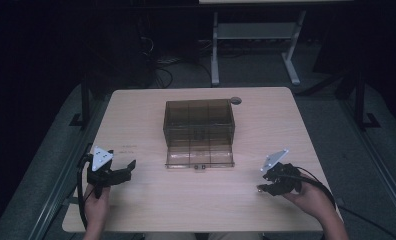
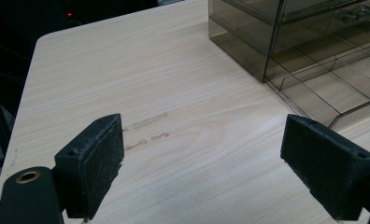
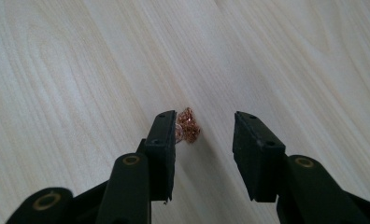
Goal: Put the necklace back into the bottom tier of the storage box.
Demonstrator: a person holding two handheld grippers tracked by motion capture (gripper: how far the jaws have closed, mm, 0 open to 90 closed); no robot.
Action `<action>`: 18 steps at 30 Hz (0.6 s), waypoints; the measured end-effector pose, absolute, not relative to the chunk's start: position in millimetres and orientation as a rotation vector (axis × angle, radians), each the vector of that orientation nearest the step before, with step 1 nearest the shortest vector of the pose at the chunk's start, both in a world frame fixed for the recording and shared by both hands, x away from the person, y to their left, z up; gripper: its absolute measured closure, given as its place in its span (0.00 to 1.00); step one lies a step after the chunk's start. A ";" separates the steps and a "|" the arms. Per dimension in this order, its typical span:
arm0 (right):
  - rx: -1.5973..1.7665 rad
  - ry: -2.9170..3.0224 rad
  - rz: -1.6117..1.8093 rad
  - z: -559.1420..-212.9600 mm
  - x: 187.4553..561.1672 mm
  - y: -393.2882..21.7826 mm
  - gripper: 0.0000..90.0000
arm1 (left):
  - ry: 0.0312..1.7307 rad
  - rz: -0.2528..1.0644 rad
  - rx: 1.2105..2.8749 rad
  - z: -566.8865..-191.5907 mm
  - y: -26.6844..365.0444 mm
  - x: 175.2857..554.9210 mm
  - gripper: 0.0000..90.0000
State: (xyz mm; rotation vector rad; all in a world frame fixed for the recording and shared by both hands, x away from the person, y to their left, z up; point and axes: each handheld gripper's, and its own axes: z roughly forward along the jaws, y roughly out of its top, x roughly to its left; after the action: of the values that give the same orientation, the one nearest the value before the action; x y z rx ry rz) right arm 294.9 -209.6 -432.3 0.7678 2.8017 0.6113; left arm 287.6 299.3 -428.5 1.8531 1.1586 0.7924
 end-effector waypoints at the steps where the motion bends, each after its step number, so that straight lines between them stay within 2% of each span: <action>1: 0.763 2.804 0.610 -432.6 295.4 -208.7 0.66 | 1.160 0.791 1.854 -428.5 299.4 287.6 0.15; 18: 0.748 2.824 0.595 -441.0 298.6 -202.7 0.74 | 1.159 0.791 1.849 -428.4 298.3 287.4 0.14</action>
State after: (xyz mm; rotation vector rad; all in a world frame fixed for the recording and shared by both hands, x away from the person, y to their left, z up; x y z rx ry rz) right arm 298.6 -202.7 -441.0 0.7483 2.8237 0.5950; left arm 287.4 298.3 -428.4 1.8487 1.1590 0.7914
